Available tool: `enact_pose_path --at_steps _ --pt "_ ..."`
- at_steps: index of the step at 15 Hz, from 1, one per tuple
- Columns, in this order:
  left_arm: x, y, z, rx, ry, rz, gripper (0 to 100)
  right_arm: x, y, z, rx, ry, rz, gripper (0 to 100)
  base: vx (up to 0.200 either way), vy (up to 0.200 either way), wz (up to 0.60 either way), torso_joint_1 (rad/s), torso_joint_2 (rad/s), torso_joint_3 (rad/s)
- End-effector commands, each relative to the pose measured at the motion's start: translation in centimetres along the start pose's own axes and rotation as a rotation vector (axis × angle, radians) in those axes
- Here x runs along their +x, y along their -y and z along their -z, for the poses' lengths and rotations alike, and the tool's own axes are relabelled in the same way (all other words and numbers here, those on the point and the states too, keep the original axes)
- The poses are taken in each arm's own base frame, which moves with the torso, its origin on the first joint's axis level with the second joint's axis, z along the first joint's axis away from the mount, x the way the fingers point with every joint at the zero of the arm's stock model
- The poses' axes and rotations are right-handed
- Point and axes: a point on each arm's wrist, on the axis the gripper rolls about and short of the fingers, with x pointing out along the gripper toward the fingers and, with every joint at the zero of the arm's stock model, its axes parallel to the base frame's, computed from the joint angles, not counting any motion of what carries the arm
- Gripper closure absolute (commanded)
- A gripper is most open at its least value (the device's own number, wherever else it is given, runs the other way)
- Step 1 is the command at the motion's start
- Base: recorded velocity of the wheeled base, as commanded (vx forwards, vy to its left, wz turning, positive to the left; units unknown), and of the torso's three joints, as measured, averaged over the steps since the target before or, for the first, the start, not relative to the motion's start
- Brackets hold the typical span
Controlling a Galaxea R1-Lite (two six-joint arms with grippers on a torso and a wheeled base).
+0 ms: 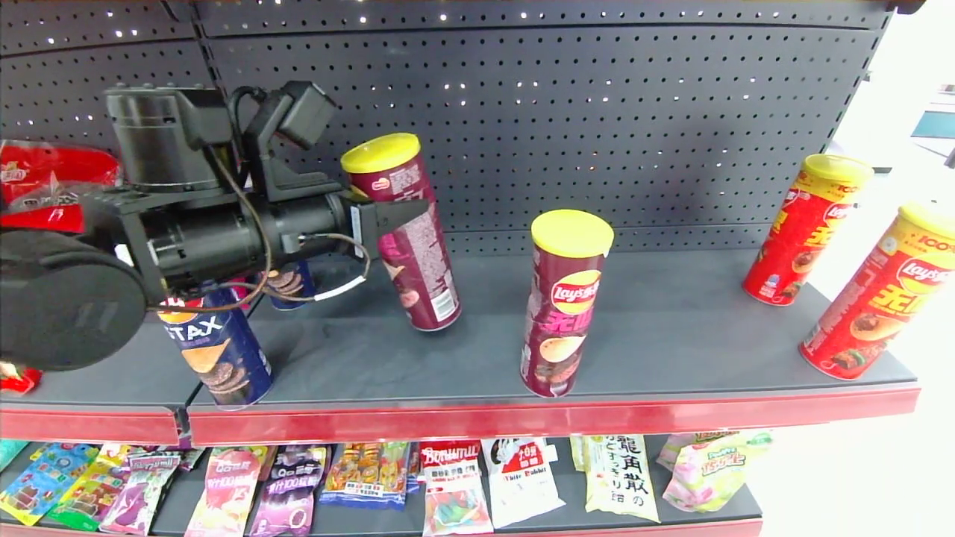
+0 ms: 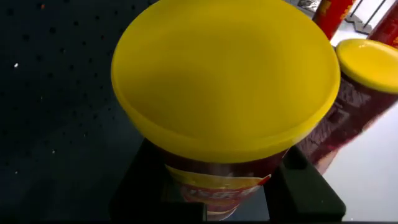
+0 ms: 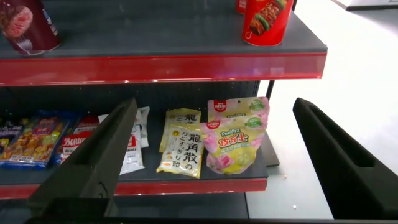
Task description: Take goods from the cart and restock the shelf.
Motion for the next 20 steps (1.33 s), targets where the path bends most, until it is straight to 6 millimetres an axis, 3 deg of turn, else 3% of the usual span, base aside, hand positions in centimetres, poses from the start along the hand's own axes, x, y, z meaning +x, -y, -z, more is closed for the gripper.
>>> enact_pose_path --at_steps 1,11,20 --pt "3.3 -0.3 0.8 -0.008 -0.018 0.02 100 0.0 0.0 0.0 0.0 -0.001 0.0 0 0.0 0.0 0.0 0.0 0.0 0.0" --pt "9.3 0.3 0.9 0.015 0.02 0.079 100 0.0 0.0 0.0 0.0 -0.001 0.0 0 0.0 0.0 0.0 0.0 0.0 0.0" --pt "12.6 0.3 2.2 0.086 0.022 0.109 100 0.0 0.0 0.0 0.0 -0.001 0.0 0 0.0 0.0 0.0 0.0 0.0 0.0"
